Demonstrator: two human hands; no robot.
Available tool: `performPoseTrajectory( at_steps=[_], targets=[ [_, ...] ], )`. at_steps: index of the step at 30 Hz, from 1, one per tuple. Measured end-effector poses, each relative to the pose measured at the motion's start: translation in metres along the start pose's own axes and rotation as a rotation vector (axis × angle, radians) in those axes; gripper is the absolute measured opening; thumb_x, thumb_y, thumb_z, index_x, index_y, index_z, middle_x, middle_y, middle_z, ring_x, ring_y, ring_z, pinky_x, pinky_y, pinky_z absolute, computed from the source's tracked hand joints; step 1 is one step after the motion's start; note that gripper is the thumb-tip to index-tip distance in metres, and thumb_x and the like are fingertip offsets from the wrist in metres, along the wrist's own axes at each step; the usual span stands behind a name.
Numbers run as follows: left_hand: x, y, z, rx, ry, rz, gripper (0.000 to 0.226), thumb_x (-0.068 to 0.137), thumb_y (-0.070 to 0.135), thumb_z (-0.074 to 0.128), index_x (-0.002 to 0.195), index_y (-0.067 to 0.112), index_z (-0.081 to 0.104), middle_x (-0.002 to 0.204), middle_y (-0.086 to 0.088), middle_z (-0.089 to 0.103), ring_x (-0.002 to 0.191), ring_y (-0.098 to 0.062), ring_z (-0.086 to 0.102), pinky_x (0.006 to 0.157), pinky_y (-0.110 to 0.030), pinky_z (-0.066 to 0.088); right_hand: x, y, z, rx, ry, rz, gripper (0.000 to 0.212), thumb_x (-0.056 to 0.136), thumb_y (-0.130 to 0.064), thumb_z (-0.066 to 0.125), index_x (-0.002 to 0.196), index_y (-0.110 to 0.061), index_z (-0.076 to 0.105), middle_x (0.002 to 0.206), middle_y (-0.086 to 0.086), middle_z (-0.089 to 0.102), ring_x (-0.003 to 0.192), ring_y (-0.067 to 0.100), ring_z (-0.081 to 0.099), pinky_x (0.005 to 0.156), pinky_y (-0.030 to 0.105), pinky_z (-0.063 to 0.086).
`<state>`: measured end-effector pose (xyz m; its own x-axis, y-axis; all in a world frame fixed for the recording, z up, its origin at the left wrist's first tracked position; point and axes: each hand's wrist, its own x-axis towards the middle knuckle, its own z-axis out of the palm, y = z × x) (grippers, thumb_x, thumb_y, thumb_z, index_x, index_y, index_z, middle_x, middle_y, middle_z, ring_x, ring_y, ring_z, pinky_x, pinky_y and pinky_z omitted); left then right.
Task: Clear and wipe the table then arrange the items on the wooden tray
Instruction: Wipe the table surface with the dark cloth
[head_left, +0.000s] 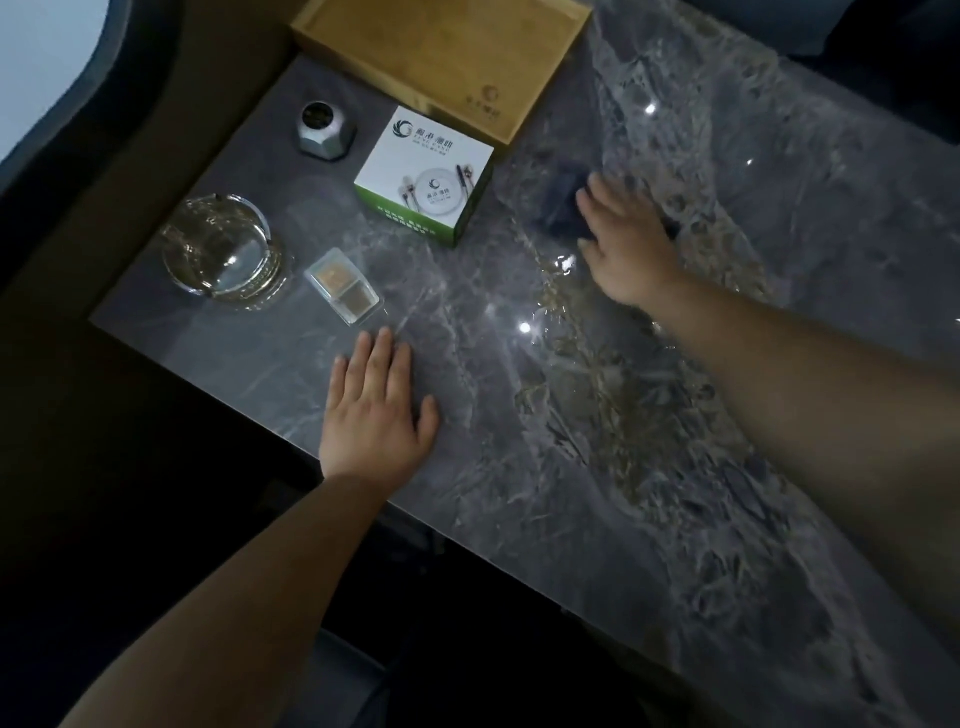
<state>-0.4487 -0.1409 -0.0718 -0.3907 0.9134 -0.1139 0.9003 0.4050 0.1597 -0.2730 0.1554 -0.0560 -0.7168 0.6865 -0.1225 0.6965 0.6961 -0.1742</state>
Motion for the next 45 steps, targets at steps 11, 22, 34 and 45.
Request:
performPoseTrajectory(
  at_steps=[11, 22, 34, 45],
  targets=[
    [-0.002, 0.003, -0.005, -0.001, -0.013, -0.006, 0.063, 0.095, 0.045, 0.035, 0.147, 0.010, 0.030, 0.158, -0.011, 0.022, 0.147, -0.028, 0.012, 0.119, -0.046, 0.009, -0.167, -0.098, 0.034, 0.027, -0.138, -0.249, 0.059, 0.088, -0.025, 0.047, 0.143, -0.009, 0.036, 0.155, 0.010, 0.027, 0.143, 0.027, 0.022, 0.117, 0.043, 0.011],
    [-0.004, 0.003, -0.004, -0.023, 0.002, 0.007, 0.060, 0.096, 0.039, 0.033, 0.148, 0.010, 0.027, 0.158, -0.012, 0.020, 0.147, -0.027, 0.010, 0.120, -0.044, 0.005, -0.262, -0.162, 0.047, 0.365, -0.159, -0.127, 0.050, 0.094, -0.024, 0.042, 0.143, -0.013, 0.038, 0.153, 0.001, 0.031, 0.142, 0.012, 0.022, 0.118, 0.027, 0.006],
    [-0.003, 0.002, -0.002, -0.029, 0.013, 0.006, 0.061, 0.094, 0.037, 0.037, 0.148, 0.009, 0.029, 0.158, -0.011, 0.021, 0.147, -0.027, 0.011, 0.120, -0.044, 0.007, -0.134, 0.027, -0.068, 1.293, 0.522, 0.807, 0.015, 0.085, -0.022, 0.055, 0.097, -0.018, 0.062, 0.078, -0.009, 0.069, 0.075, 0.008, 0.061, 0.073, 0.026, 0.050],
    [-0.002, 0.003, 0.001, -0.010, 0.039, 0.000, 0.061, 0.093, 0.036, 0.039, 0.147, 0.008, 0.031, 0.158, -0.011, 0.023, 0.147, -0.027, 0.012, 0.120, -0.044, 0.007, -0.027, 0.111, -0.010, 0.032, 0.072, 0.416, 0.052, 0.100, -0.022, 0.035, 0.147, -0.004, 0.023, 0.157, 0.018, 0.014, 0.144, 0.036, 0.013, 0.117, 0.050, 0.009]
  ],
)
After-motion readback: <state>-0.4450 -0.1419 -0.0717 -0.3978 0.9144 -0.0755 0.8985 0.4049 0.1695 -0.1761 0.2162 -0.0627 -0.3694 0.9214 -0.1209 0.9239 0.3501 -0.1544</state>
